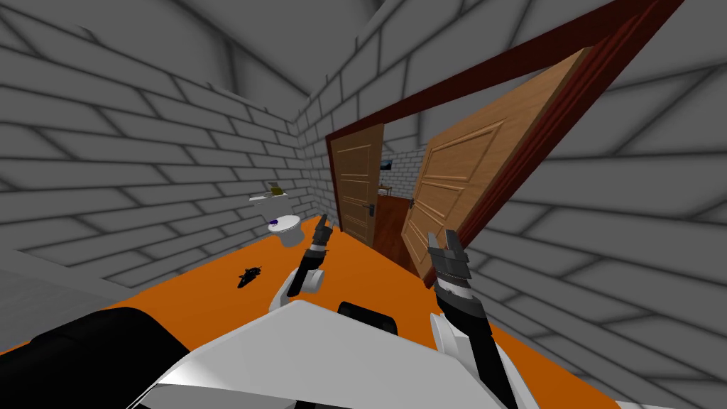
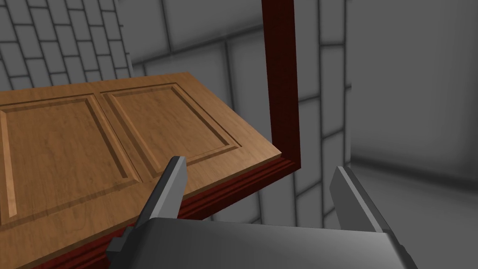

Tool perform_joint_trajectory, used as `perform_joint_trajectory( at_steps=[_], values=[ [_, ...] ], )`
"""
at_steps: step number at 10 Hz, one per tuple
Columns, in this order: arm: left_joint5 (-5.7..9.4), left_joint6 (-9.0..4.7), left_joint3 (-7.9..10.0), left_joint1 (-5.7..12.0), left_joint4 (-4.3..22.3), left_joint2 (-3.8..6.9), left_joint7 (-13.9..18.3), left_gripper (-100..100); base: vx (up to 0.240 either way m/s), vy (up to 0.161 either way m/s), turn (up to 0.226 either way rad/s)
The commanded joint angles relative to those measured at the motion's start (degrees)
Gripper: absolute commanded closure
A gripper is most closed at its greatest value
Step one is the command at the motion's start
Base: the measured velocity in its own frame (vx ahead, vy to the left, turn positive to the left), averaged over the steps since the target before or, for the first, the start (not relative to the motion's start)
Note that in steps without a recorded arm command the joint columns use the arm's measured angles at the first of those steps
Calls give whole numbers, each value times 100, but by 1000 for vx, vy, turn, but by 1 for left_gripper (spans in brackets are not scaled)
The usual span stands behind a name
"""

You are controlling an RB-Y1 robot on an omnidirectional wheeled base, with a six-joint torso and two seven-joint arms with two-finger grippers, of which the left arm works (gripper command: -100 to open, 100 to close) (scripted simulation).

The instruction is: Push the door open

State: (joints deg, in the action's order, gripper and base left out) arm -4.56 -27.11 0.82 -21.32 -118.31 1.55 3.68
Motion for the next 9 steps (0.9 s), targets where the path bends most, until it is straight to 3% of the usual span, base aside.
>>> perform_joint_trajectory(
  at_steps=[1, 2, 6, 7, 9],
  values=[
    [32, 9, 9, 212, 286, 65, 30, -100, 77, 43, -22],
    [32, 9, 9, 212, 325, 65, 30, -100, 58, 29, -7],
    [58, 27, -80, 667, 1053, 134, 36, -100, 80, 44, -19],
    [58, 27, -80, 667, 1065, 134, 36, -100, 73, 31, -9],
    [72, 36, -127, 906, 1454, 163, 39, -100, 62, 24, -16]
  ],
)
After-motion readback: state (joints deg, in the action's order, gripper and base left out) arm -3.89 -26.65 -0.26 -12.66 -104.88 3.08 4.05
